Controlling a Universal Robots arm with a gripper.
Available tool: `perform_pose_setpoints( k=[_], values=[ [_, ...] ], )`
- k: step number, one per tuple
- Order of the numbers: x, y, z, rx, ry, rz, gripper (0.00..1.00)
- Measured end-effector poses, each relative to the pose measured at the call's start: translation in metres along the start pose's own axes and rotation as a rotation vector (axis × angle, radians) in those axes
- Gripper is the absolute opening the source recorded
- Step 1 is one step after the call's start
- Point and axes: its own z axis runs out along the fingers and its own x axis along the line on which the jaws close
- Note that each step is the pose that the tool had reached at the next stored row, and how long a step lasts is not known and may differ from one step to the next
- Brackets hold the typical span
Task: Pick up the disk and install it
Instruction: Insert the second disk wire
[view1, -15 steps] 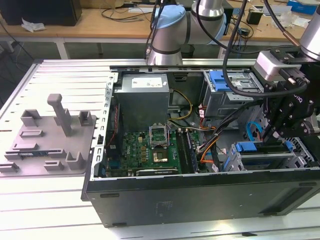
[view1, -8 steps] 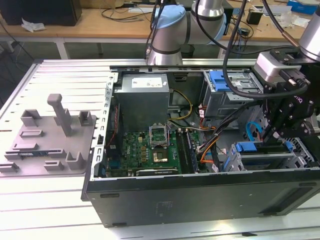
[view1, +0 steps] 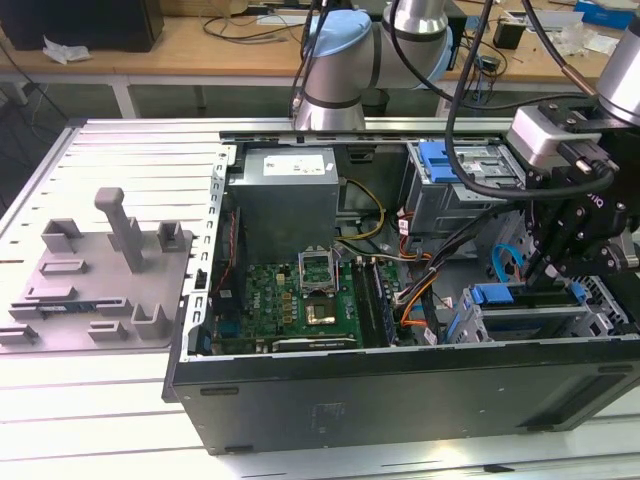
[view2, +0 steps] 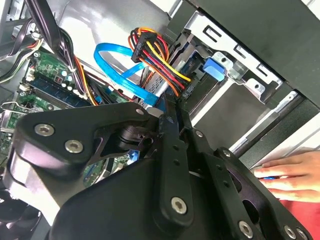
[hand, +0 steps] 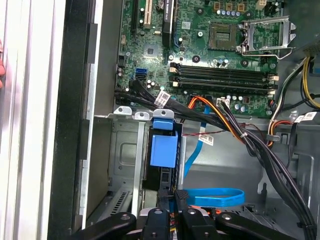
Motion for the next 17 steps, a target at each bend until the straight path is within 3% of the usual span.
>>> perform_pose_setpoints(
  k=[17],
  values=[
    [0.0017,0.0022,0.0006,0.0010,0.0011,0.000,0.16]
  ],
)
